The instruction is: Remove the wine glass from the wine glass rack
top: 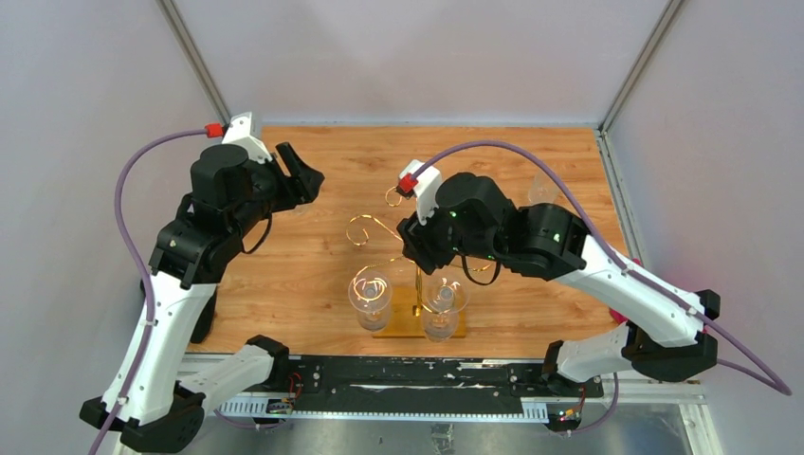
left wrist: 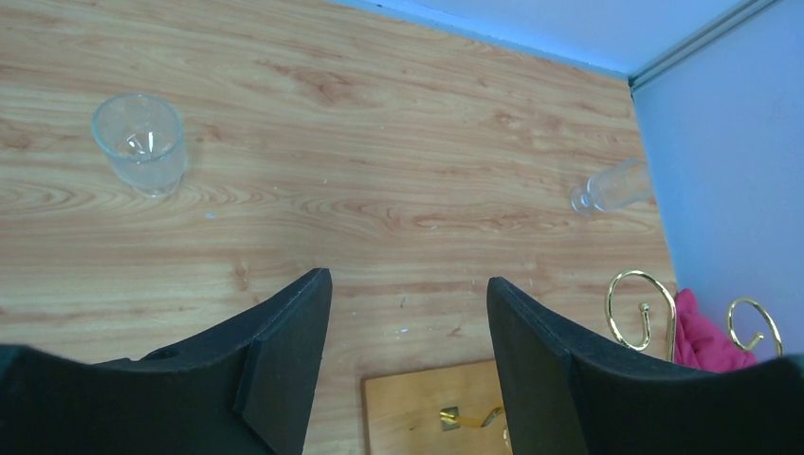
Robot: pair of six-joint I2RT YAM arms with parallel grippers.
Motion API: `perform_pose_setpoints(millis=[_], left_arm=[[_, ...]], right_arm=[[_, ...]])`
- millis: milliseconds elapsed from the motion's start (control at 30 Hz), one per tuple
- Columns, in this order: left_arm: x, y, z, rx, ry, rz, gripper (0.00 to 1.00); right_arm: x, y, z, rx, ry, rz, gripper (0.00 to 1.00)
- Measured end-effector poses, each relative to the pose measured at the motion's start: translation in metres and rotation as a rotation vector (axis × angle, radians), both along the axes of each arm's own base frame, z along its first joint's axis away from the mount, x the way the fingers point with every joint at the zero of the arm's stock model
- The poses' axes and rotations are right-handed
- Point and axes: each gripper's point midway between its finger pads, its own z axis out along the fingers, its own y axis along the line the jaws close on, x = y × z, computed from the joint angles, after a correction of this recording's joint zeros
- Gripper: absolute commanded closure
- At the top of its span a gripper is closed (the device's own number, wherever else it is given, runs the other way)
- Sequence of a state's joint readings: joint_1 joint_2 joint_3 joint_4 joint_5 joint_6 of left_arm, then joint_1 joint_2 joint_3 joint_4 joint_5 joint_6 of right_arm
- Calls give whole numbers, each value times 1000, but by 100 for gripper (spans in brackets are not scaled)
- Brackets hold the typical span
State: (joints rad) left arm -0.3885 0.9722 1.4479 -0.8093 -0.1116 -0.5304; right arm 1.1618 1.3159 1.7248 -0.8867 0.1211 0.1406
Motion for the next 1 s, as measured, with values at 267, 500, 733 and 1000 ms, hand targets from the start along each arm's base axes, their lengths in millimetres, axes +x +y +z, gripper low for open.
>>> perform_pose_setpoints(millis=[267,500,733,1000], left_arm=[[-2,1,1,-2,-4,0,33],[-2,1,-1,0,0,0,33],[-2,1,-1,0,0,0,33],[-2,-1,-1,-2,2,-6,33]], right_arm=[[-6,4,-12,-27,3,-33,65],[-3,4,-13,-18,5,-74,90],[-1,4,-12,-6,11,-109,100],[-1,3,-11,4,17,-138,79]])
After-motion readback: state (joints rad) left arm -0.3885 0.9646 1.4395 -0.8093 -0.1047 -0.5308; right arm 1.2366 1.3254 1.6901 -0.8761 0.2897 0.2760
